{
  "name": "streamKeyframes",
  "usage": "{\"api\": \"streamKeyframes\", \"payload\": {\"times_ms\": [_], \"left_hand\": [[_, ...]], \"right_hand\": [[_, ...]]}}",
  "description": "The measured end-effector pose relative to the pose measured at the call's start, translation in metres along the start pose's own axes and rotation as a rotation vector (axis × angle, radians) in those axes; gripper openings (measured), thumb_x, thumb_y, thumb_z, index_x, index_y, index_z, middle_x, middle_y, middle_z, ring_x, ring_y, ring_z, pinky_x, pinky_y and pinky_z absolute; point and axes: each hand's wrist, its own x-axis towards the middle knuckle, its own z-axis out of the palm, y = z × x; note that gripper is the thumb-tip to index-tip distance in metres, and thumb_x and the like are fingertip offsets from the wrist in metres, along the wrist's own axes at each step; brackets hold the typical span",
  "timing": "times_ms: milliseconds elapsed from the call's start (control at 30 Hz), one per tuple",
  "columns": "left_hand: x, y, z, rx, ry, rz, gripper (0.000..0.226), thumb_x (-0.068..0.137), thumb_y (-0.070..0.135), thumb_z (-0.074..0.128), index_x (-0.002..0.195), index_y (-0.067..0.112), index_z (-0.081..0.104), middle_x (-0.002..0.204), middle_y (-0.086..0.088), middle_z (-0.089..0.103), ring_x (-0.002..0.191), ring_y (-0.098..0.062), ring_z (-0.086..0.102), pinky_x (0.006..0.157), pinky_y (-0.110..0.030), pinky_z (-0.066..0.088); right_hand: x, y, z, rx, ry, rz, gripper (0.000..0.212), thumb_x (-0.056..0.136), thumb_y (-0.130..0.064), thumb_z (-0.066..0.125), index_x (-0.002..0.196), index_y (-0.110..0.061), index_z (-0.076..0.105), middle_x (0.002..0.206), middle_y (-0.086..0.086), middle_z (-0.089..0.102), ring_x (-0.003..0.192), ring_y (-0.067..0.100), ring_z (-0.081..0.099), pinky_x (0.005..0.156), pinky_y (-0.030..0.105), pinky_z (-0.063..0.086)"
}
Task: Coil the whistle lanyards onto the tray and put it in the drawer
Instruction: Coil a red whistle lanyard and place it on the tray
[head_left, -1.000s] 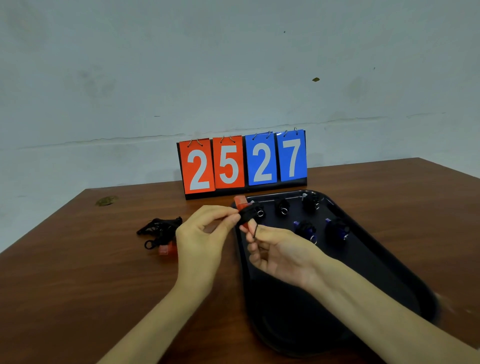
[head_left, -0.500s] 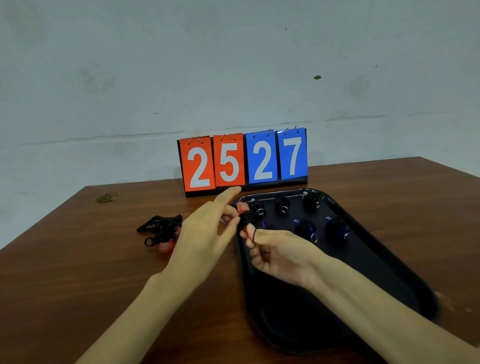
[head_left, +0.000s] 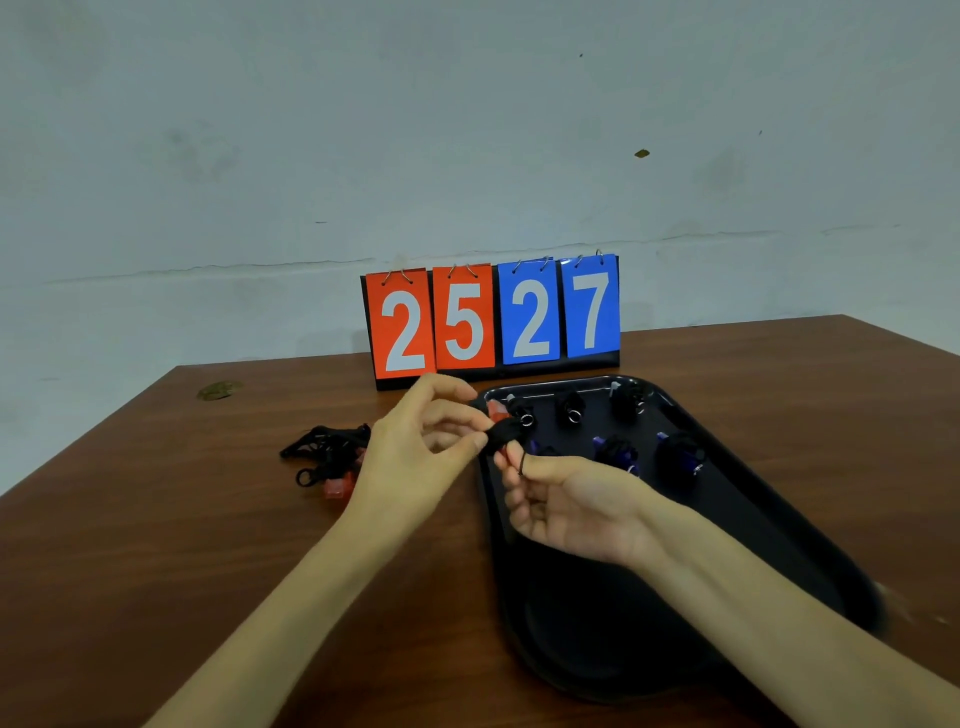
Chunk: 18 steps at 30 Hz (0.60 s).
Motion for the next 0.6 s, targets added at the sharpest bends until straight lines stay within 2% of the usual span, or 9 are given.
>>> {"api": "streamKeyframes", "payload": {"times_ms": [167, 300, 367, 500, 600], "left_hand": [[0.001, 0.003, -0.004, -0.100, 0.053, 0.039, 0.028, 0.076, -0.006, 0.069, 0.087, 0.019, 0.065, 0.084, 0.011, 0.071, 0.082, -0.005, 0.068, 0.073, -0.014, 0.051], [-0.001, 0.000, -0.002, -0.034, 0.131, 0.070, 0.021, 0.076, 0.003, 0.072, 0.080, 0.023, 0.069, 0.079, 0.007, 0.070, 0.079, -0.008, 0.067, 0.071, -0.015, 0.052], [-0.003, -0.001, -0.001, -0.005, 0.140, 0.110, 0.021, 0.077, 0.004, 0.071, 0.084, 0.023, 0.070, 0.081, 0.009, 0.070, 0.078, -0.006, 0.067, 0.071, -0.014, 0.052], [-0.005, -0.009, -0.001, 0.298, 0.120, 0.383, 0.015, 0.084, 0.009, 0.066, 0.096, 0.016, 0.070, 0.091, 0.011, 0.067, 0.089, 0.000, 0.063, 0.081, -0.011, 0.049], [-0.005, -0.014, -0.002, 0.436, 0.076, 0.450, 0.019, 0.086, 0.020, 0.060, 0.096, 0.009, 0.072, 0.091, 0.004, 0.068, 0.089, -0.001, 0.061, 0.082, -0.013, 0.048]], "right_hand": [[-0.002, -0.001, 0.002, -0.083, -0.070, -0.041, 0.014, 0.087, -0.022, 0.058, 0.081, -0.012, 0.066, 0.064, -0.004, 0.055, 0.062, 0.007, 0.047, 0.059, 0.017, 0.043], [-0.004, -0.003, 0.002, -0.085, -0.126, -0.065, 0.013, 0.077, -0.026, 0.062, 0.079, -0.014, 0.066, 0.065, -0.004, 0.056, 0.063, 0.008, 0.048, 0.061, 0.018, 0.045], [-0.005, -0.004, 0.002, -0.086, -0.134, -0.081, 0.013, 0.076, -0.026, 0.062, 0.078, -0.013, 0.066, 0.066, -0.004, 0.056, 0.063, 0.008, 0.049, 0.062, 0.018, 0.045], [-0.003, -0.001, 0.000, -0.130, -0.087, -0.123, 0.013, 0.086, -0.022, 0.059, 0.082, -0.012, 0.067, 0.066, -0.004, 0.056, 0.063, 0.007, 0.048, 0.062, 0.018, 0.045], [-0.002, 0.002, 0.000, -0.226, -0.021, -0.181, 0.015, 0.090, -0.020, 0.057, 0.083, -0.010, 0.067, 0.064, -0.004, 0.056, 0.061, 0.006, 0.047, 0.061, 0.017, 0.043]]}}
